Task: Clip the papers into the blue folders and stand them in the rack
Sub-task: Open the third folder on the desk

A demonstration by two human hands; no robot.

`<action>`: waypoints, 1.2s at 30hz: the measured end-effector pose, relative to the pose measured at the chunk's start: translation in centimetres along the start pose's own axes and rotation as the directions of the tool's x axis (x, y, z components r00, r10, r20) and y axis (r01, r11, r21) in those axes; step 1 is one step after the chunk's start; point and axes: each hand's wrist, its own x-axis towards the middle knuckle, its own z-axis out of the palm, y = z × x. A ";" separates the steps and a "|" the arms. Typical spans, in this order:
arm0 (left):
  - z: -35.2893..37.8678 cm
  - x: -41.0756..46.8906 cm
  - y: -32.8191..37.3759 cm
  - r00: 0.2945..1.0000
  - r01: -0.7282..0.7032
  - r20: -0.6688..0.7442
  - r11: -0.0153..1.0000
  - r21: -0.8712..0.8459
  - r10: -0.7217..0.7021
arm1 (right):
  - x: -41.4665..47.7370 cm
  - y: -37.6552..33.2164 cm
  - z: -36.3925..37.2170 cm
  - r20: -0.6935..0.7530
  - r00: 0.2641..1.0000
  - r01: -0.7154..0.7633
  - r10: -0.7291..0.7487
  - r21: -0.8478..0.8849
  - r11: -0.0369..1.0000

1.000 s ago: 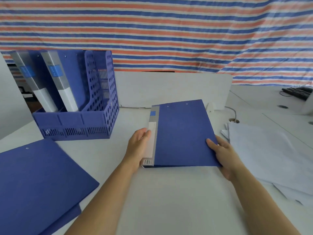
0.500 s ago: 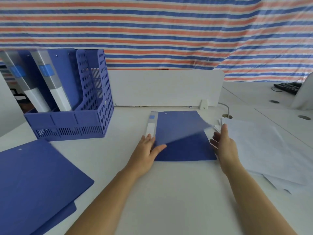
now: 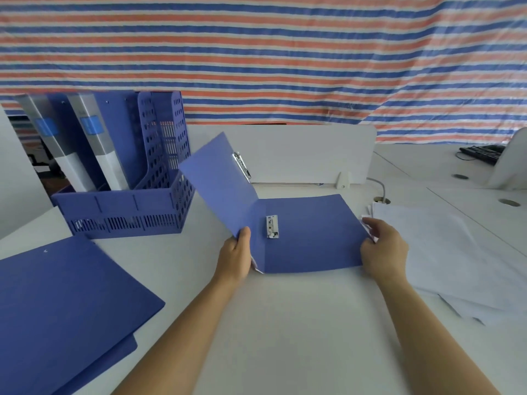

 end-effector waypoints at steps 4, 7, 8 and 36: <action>-0.8 -0.9 0.5 0.994 0.083 0.063 0.991 0.100 -0.090 | 0.8 1.0 -1.6 -0.055 0.997 0.046 -0.053 -0.118 0.992; -1.9 -2.3 2.3 0.856 0.253 0.313 0.862 0.440 -0.411 | 0.9 1.8 -2.5 -0.069 0.995 0.058 -0.075 -0.225 0.973; -2.1 -2.9 2.8 0.781 0.222 0.382 0.791 0.570 -0.494 | 0.8 2.0 -2.6 -0.065 0.995 0.059 -0.081 -0.284 0.957; 0.7 2.3 -0.1 0.843 -0.517 0.537 0.316 0.795 0.027 | -1.8 0.6 1.1 0.287 0.897 0.440 -0.336 -0.517 0.734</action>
